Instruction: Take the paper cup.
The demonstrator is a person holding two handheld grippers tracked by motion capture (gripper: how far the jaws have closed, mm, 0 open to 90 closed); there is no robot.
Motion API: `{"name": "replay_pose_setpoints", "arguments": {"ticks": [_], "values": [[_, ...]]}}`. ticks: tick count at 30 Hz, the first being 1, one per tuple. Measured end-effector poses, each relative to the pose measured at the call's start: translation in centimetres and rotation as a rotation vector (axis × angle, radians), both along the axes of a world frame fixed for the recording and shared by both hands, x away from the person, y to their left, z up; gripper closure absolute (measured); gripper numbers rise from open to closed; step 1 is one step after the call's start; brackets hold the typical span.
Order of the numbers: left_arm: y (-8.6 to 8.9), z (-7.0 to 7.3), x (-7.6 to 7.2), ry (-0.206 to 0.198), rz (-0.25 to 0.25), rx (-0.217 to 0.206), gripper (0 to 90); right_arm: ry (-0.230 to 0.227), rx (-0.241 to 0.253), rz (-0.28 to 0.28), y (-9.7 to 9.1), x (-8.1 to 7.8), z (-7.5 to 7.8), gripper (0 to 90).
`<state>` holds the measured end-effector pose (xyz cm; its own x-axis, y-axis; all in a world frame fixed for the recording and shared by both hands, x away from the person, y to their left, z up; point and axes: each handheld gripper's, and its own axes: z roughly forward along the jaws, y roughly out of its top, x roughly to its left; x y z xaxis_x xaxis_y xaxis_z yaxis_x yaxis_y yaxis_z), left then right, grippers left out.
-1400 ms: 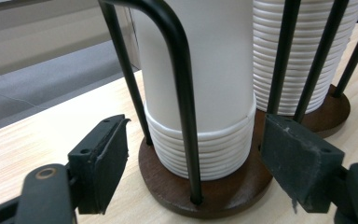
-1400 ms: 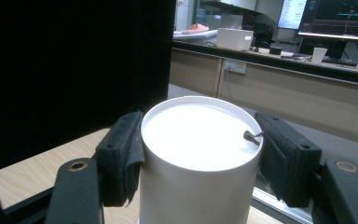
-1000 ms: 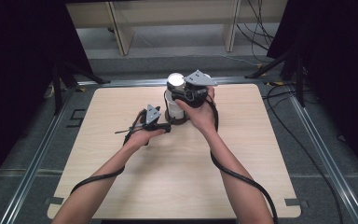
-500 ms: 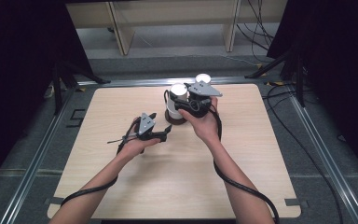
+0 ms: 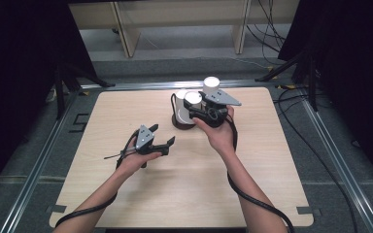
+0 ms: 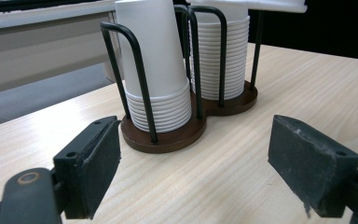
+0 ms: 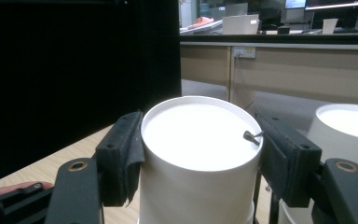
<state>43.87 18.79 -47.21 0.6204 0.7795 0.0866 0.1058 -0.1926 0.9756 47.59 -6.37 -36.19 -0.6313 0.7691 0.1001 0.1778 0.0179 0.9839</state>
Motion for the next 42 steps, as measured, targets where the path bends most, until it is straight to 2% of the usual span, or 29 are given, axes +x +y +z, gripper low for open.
{"name": "replay_pose_setpoints", "arguments": {"ticks": [1, 2, 3, 5, 6, 9, 11, 13, 17, 18, 19, 22, 25, 26, 29, 30, 31, 32, 34, 36, 37, 39, 42], "values": [[0.0, 0.0, 0.0, 0.0, 0.0, 0.0, 16.6, -0.002, 0.011, -0.002, -0.2, 0.0, -0.1, 35.7], [0.2, 0.1, -0.4, -0.001, 0.001, 0.01, 16.6, 0.027, 0.01, 0.0, -0.5, -0.1, -0.2, 35.7], [0.2, 0.1, -0.6, -0.005, -0.001, 0.004, 16.6, 0.023, 0.033, 0.01, -0.6, 0.0, -0.4, 35.8], [0.3, 0.1, -0.8, -0.001, 0.0, 0.007, 16.6, 0.033, 0.02, -0.001, -0.8, -0.2, -0.5, 35.7], [0.5, 0.1, -0.9, -0.007, -0.001, 0.01, 16.6, 0.026, 0.034, 0.004, -1.0, -0.1, -0.8, 35.7], [0.7, 0.0, -1.3, -0.013, 0.002, -0.01, 16.6, 0.045, 0.035, -0.005, -1.4, -0.5, -1.3, 35.7], [0.9, 0.0, -1.7, -0.005, 0.005, 0.005, 16.6, 0.059, 0.028, -0.012, -1.7, -0.8, -1.6, 35.7], [1.2, 0.0, -2.0, -0.004, 0.003, 0.012, 16.6, 0.063, 0.037, -0.021, -2.0, -0.9, -1.9, 35.8], [1.4, -0.1, -2.4, -0.017, 0.003, -0.004, 16.6, 0.067, 0.042, -0.021, -2.6, -1.2, -2.3, 35.8], [1.5, 0.0, -2.6, -0.009, 0.008, 0.006, 16.6, 0.08, 0.052, -0.025, -2.9, -1.3, -2.5, 35.8], [1.4, -0.1, -2.5, -0.023, 0.004, -0.01, 16.6, 0.08, 0.052, -0.025, -2.9, -1.3, -2.5, 35.8], [1.6, -0.2, -2.9, -0.013, 0.009, 0.01, 16.5, 0.102, 0.074, -0.036, -3.3, -1.4, -2.9, 35.8], [1.7, -0.3, -2.9, -0.01, 0.009, 0.009, 16.5, 0.106, 0.078, -0.039, -3.6, -1.4, -3.2, 35.8], [1.6, -0.4, -2.8, -0.022, 0.001, -0.005, 16.6, 0.113, 0.086, -0.043, -3.9, -1.5, -3.4, 35.8], [1.5, -0.5, -2.8, -0.019, 0.005, -0.017, 16.5, 0.131, 0.105, -0.038, -4.0, -1.6, -3.6, 35.8], [1.5, -0.5, -2.8, -0.017, 0.003, -0.013, 16.6, 0.143, 0.111, -0.049, -4.1, -1.7, -3.7, 35.8], [1.5, -0.4, -3.0, -0.005, 0.008, 0.001, 16.6, 0.121, 0.095, -0.052, -4.3, -1.6, -3.9, 35.8], [1.5, -0.4, -3.0, -0.003, 0.006, -0.002, 16.6, 0.152, 0.124, -0.055, -4.5, -1.7, -4.2, 35.8], [1.4, -0.4, -3.0, -0.003, 0.004, 0.0, 16.6, 0.146, 0.118, -0.048, -4.6, -1.7, -4.3, 35.8], [1.3, -0.5, -3.0, -0.001, -0.001, -0.001, 16.6, 0.156, 0.124, -0.065, -4.8, -1.7, -4.6, 35.8], [1.3, -0.5, -3.0, -0.001, -0.001, -0.001, 16.6, 0.175, 0.144, -0.066, -4.9, -1.9, -4.7, 35.8], [1.1, -0.6, -2.9, -0.014, -0.013, -0.013, 16.6, 0.183, 0.156, -0.07, -5.2, -2.0, -5.0, 35.8], [1.1, -0.6, -3.0, 0.0, -0.008, 0.001, 16.5, 0.182, 0.163, -0.083, -5.8, -2.0, -5.4, 35.8]]}}
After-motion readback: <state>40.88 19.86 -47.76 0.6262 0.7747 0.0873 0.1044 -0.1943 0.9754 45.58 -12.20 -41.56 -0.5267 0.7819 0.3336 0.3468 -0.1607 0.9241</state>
